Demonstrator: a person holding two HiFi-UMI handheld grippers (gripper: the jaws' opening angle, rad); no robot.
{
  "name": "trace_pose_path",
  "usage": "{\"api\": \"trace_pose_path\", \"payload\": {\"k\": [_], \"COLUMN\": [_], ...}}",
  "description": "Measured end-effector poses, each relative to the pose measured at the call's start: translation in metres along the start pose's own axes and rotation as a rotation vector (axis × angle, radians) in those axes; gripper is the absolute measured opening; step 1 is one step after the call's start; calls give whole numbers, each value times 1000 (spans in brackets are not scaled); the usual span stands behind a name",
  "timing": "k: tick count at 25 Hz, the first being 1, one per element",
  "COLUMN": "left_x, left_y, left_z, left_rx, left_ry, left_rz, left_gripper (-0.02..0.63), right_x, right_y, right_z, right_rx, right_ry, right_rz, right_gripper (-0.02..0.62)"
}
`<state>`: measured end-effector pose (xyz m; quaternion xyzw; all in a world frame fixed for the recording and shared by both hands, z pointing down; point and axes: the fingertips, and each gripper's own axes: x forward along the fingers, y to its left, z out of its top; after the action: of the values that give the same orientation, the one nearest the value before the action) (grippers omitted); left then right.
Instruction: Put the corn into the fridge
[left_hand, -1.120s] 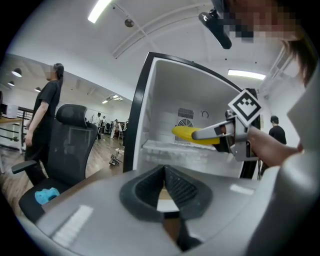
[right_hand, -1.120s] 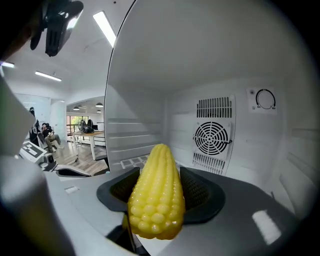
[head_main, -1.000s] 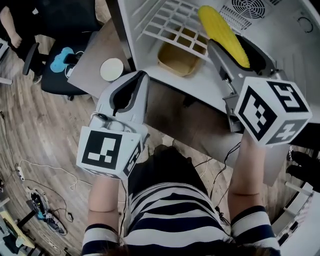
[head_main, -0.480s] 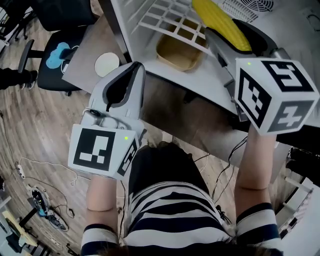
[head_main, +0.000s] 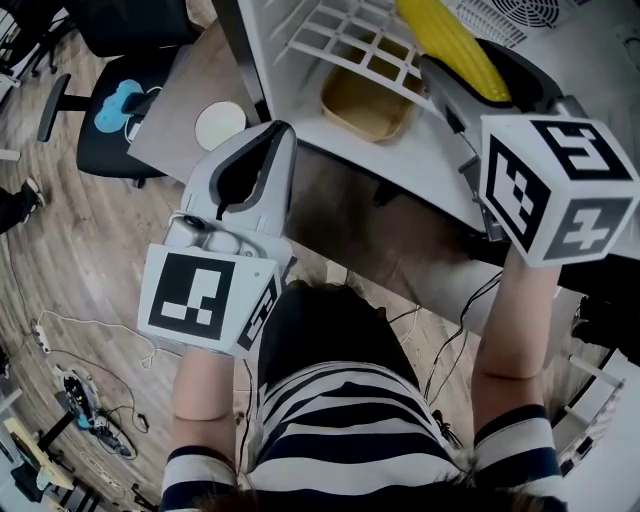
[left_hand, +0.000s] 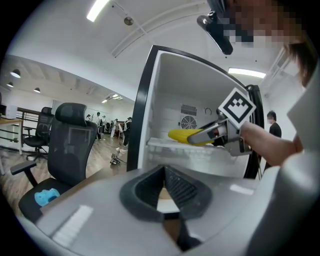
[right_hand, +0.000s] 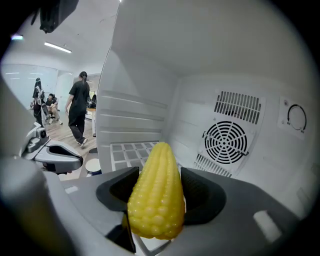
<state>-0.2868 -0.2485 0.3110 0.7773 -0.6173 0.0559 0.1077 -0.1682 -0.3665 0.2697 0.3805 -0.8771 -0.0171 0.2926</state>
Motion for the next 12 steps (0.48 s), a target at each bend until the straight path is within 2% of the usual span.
{"api": "trace_pose_path", "payload": {"k": [12], "left_x": [-26], "left_y": [6], "left_z": [11], "left_rx": [2], "left_ry": [-6], "left_rz": [10], "left_gripper": [0], "right_x": [-8], "right_y": [-6], "right_z": [0], "right_rx": [11], "right_ry": [-25], "right_rz": [-63], "right_gripper": [276]}}
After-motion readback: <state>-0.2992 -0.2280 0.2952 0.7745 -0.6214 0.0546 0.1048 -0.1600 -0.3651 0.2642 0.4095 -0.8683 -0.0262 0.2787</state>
